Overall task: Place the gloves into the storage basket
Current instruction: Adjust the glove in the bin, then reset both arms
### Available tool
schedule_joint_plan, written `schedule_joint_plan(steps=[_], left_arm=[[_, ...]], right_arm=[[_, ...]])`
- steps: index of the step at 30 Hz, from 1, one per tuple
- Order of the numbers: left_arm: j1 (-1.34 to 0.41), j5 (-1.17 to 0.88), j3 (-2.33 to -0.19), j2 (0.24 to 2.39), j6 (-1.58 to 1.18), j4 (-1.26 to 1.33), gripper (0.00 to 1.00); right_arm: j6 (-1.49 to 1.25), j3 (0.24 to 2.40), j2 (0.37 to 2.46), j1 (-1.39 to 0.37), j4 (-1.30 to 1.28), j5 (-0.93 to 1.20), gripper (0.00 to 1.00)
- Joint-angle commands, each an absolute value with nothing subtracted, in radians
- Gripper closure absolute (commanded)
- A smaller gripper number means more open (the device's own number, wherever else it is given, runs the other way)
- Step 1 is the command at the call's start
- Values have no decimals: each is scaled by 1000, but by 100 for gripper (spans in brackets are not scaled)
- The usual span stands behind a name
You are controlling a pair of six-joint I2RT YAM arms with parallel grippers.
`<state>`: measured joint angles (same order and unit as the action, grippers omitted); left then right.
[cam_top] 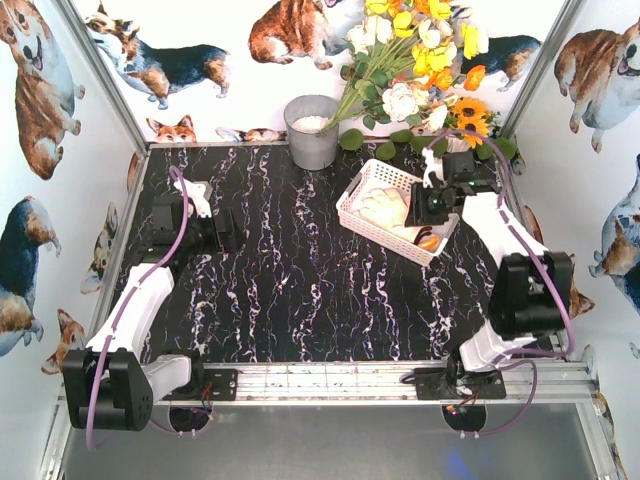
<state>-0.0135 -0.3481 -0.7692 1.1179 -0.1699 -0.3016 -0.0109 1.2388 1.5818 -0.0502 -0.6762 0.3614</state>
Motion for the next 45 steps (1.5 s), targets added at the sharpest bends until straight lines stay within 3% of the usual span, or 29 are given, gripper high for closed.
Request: schedule_joint_plan(steps=[1,11,21,30,34,39,45], left_arm=[[0,-358,-764,1110,-154,-281,0],[-1,-348,-764,1104,-146,-288,0],[-1,-227,-783,1045,-208,-248,0],[0,124,-639,1009,-343,8,1],[4,301,-513,977,-322,170,0],[5,385,-342,957,-187,430,0],[5,331,-164,1037,-115,746,0]], right_arm=[[-59,1232,1640,-38,-633,317,71],[-133,1203,1663,9,-661,253,73],[-156,1193,1410,9,-630,256,57],[-201,792,1061,68,-245,-84,25],[-241,567,953,75,15,-191,21],[-194,334,850,74,290,-166,16],[-107,128,739,73,425,-115,11]])
